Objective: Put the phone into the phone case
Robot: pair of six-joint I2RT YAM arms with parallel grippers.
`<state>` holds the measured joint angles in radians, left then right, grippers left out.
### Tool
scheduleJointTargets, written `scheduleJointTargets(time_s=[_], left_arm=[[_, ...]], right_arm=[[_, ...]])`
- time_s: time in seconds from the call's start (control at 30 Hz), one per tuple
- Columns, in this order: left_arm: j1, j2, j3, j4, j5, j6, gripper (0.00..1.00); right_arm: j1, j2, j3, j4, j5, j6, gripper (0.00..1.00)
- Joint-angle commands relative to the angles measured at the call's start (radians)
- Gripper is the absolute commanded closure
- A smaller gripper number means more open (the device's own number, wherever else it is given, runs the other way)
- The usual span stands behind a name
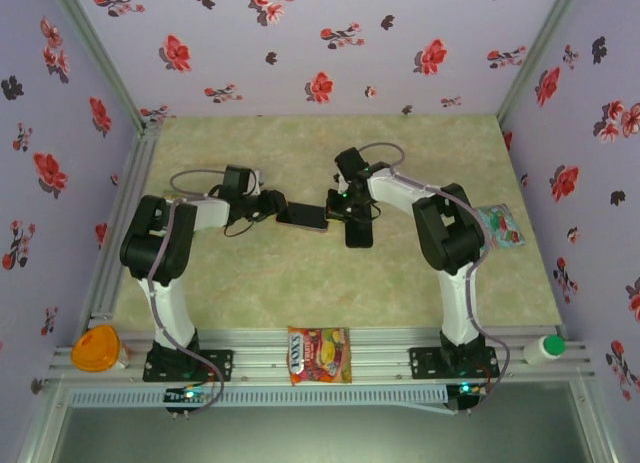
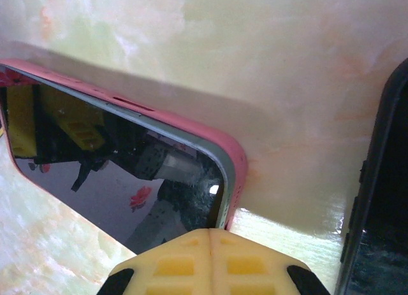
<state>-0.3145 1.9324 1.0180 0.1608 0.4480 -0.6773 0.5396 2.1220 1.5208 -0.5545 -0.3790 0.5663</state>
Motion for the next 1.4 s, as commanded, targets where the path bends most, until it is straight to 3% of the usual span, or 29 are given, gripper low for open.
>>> scheduleJointTargets(time_s=[0.0,0.9,1.37], left_arm=[[-0.021,0.013,-0.030,-0.072,0.017,0.005,0.59],[-0.028,0.030,-0.038,-0.066,0.019,0.001,0.59],[-0.027,-0.020,-0.052,-0.087,-0.015,0.012,0.60]], right_arm=[[0.055,0.174,-0.062,-0.011,0.112,-0.025,1.00],[0.088,0.272,0.000,-0.027,0.112,-0.035,1.00],[0.074,0.057,-0.027,0.032,0.071,0.017,1.00]])
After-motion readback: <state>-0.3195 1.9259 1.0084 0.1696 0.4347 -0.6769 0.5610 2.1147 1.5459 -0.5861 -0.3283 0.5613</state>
